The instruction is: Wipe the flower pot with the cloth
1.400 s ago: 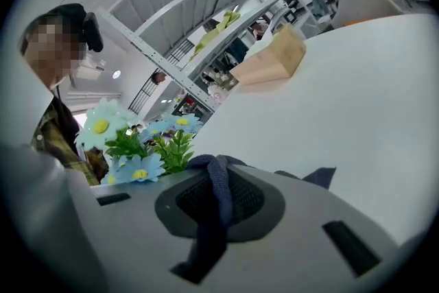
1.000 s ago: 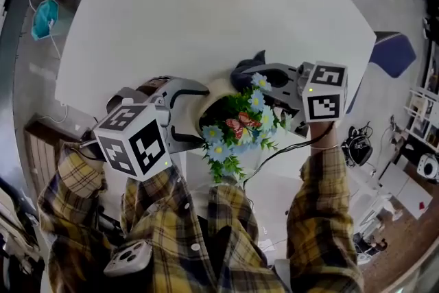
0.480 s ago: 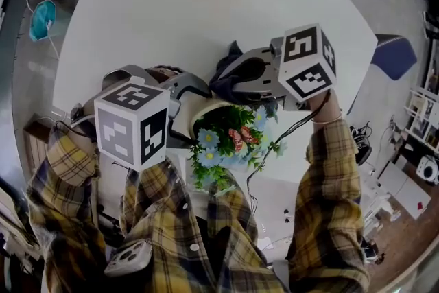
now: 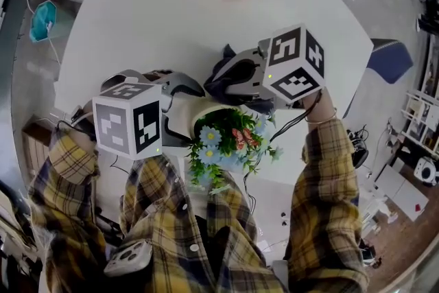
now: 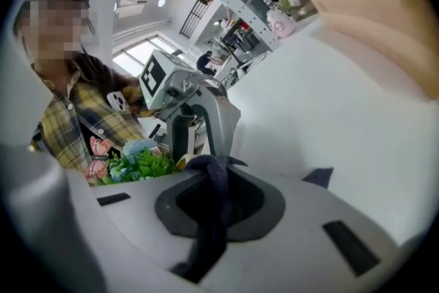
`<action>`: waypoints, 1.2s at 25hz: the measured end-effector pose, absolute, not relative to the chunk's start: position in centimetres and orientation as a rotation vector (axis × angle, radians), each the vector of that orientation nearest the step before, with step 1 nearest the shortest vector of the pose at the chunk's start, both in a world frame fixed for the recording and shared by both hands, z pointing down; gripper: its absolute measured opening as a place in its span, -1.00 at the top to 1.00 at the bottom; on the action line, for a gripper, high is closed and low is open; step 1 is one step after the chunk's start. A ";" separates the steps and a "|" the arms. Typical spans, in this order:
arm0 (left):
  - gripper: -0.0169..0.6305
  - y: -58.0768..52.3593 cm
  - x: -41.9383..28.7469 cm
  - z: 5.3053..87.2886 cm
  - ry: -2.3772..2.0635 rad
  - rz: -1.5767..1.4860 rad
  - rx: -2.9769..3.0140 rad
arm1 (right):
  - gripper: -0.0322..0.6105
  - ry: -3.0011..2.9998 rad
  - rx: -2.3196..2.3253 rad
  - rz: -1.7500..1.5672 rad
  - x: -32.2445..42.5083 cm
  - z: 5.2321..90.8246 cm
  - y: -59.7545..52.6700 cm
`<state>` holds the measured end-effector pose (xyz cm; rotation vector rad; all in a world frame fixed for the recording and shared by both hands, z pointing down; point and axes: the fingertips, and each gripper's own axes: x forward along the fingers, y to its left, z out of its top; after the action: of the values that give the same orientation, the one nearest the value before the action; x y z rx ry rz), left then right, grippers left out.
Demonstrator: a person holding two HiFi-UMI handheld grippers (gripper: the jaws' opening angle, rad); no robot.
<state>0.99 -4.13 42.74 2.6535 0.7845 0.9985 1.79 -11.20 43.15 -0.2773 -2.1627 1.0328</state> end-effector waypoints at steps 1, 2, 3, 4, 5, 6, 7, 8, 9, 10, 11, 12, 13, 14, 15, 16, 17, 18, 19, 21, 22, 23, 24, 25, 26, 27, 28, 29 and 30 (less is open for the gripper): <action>-0.26 -4.4 0.8 42.7 0.746 0.991 2.658 | 0.85 -2.188 -0.243 1.031 1.9 42.9 -11.5; -0.22 -4.7 0.5 42.6 0.706 0.983 2.666 | 0.85 -2.217 -0.203 1.029 2.1 42.6 -11.9; -0.16 -5.0 0.3 42.4 0.662 0.975 2.677 | 0.85 -2.246 -0.159 1.026 2.3 42.3 -12.4; -0.10 -5.3 0.0 42.2 0.615 0.963 2.689 | 0.85 -2.275 -0.115 1.020 2.5 41.9 -12.8; -0.03 -5.6 -0.2 41.8 0.567 0.944 2.701 | 0.85 -2.301 -0.071 1.013 2.7 41.4 -13.3; 0.00 -5.9 -0.4 41.3 0.522 0.916 2.710 | 0.85 -2.324 -0.030 1.004 2.9 40.9 -13.7; 0.02 -6.1 -0.6 40.8 0.483 0.886 2.715 | 0.85 -2.344 0.010 0.993 3.1 40.3 -14.1; 0.03 -6.3 -0.8 40.3 0.450 0.862 2.720 | 0.85 -2.362 0.050 0.981 3.4 39.8 -14.4; 0.03 -6.4 -1.1 39.8 0.420 0.850 2.726 | 0.85 -2.380 0.089 0.971 3.6 39.1 -14.7; 0.03 -6.6 -1.4 39.4 0.389 0.843 2.732 | 0.85 -2.401 0.129 0.962 3.8 38.5 -15.0; 0.03 -6.7 -1.7 39.0 0.355 0.833 2.735 | 0.85 -2.422 0.172 0.953 4.0 37.8 -15.3; 0.03 -6.9 -2.1 38.6 0.314 0.816 2.735 | 0.85 -2.444 0.217 0.943 4.3 37.1 -15.6; 0.03 -7.2 -2.4 38.1 0.268 0.792 2.734 | 0.85 -2.465 0.263 0.928 4.5 36.4 -15.8; 0.04 -7.5 -2.7 37.5 0.217 0.758 2.733 | 0.85 -2.487 0.308 0.910 4.7 35.5 -16.0; 0.08 -7.8 -2.8 36.7 0.165 0.716 2.734 | 0.85 -2.510 0.353 0.891 5.0 34.6 -16.1; 0.10 -8.0 -2.8 35.7 0.114 0.668 2.739 | 0.85 -2.533 0.400 0.869 5.3 33.6 -16.2; 0.12 -8.2 -2.8 34.7 0.062 0.623 2.750 | 0.85 -2.555 0.450 0.846 5.6 32.6 -16.2; 0.12 -8.5 -2.7 33.6 0.005 0.584 2.764 | 0.85 -2.575 0.502 0.822 5.8 31.4 -16.2; 0.12 -8.7 -2.5 32.6 -0.057 0.551 2.779 | 0.85 -2.595 0.554 0.796 6.0 30.2 -16.2; 0.21 -9.3 -2.3 30.4 -0.186 0.483 2.789 | 0.85 -2.629 0.657 0.737 6.1 27.6 -15.9; 0.26 -9.6 -2.3 29.2 -0.244 0.439 2.782 | 0.85 -2.645 0.711 0.706 6.2 26.3 -15.8; 0.32 -9.9 -2.2 28.0 -0.292 0.392 2.773 | 0.85 -2.659 0.771 0.675 6.2 25.0 -15.7; 0.37 -10.2 -2.2 26.7 -0.335 0.344 2.764 | 0.85 -2.673 0.836 0.647 6.3 23.8 -15.5; 0.43 -10.6 -2.2 25.4 -0.375 0.294 2.754 | 0.85 -2.687 0.905 0.622 6.4 22.5 -15.4; 0.52 -11.0 -2.1 24.0 -0.410 0.241 2.742 | 0.85 -2.701 0.974 0.600 6.6 21.3 -15.2; 0.59 -11.3 -2.1 22.6 -0.436 0.184 2.730 | 0.85 -2.712 1.039 0.583 6.8 20.2 -14.8; 0.61 -11.5 -2.0 21.1 -0.456 0.132 2.722 | 0.85 -2.722 1.096 0.569 6.9 19.1 -14.3; 0.61 -11.7 -2.0 19.8 -0.472 0.089 2.721 | 0.85 -2.731 1.147 0.557 7.0 18.1 -13.8; 0.65 -11.8 -2.0 18.5 -0.490 0.060 2.729 | 0.85 -2.738 1.191 0.545 7.1 17.2 -13.2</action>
<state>-1.95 -11.83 18.49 2.7291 -0.4900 0.0599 7.09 -13.23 17.15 1.1913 -2.7381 0.5447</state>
